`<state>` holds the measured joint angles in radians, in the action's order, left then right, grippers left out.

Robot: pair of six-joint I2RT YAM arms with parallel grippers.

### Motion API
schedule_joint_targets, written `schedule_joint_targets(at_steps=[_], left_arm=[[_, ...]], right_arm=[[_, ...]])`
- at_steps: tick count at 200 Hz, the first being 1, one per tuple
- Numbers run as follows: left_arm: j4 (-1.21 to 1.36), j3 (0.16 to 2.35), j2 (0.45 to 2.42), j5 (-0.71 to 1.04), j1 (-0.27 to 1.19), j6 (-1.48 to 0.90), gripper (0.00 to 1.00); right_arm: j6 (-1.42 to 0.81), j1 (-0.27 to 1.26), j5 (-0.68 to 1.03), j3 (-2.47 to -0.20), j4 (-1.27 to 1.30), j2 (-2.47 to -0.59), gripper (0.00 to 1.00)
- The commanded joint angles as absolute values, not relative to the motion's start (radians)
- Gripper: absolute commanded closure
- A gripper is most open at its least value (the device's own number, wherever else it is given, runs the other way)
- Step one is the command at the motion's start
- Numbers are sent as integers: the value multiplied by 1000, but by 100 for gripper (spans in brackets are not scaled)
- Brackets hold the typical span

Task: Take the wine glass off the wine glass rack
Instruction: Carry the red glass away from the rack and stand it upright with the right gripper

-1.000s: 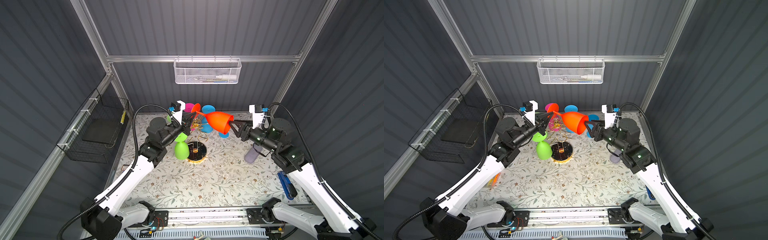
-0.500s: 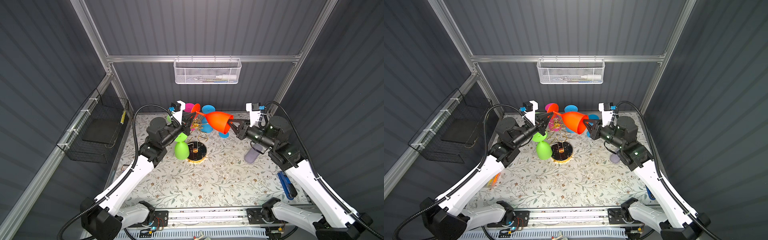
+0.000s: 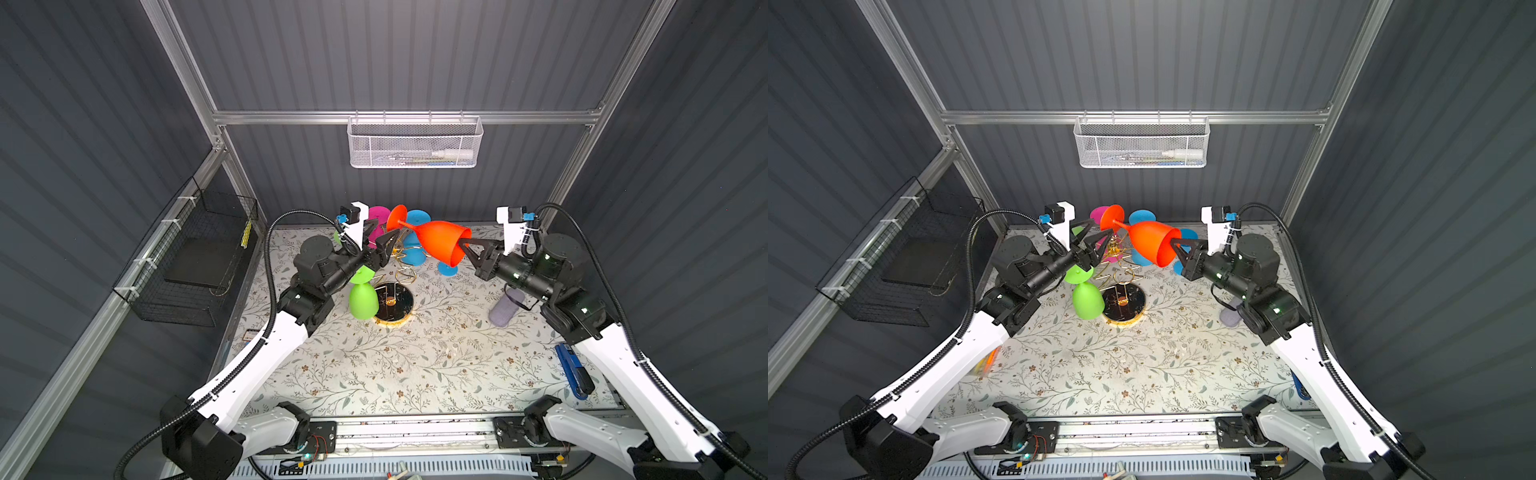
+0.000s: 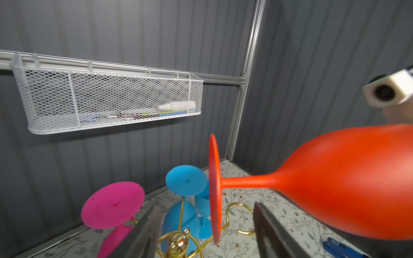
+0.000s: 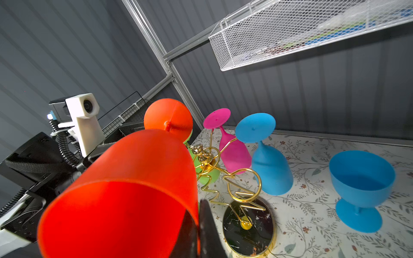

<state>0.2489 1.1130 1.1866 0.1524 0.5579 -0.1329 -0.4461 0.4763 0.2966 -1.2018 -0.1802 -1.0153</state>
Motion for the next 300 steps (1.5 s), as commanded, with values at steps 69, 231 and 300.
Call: schedule_joint_targets(at_steps=[69, 231, 300], left_arm=[[234, 1035, 1032, -176, 554, -84, 0], [86, 991, 846, -314, 544, -118, 0], [47, 988, 812, -326, 543, -100, 0]], right_arm=[[-196, 328, -119, -1440, -734, -920, 100], [-6, 133, -215, -1854, -1048, -1688, 100], [18, 117, -193, -2078, -1113, -1963, 100]])
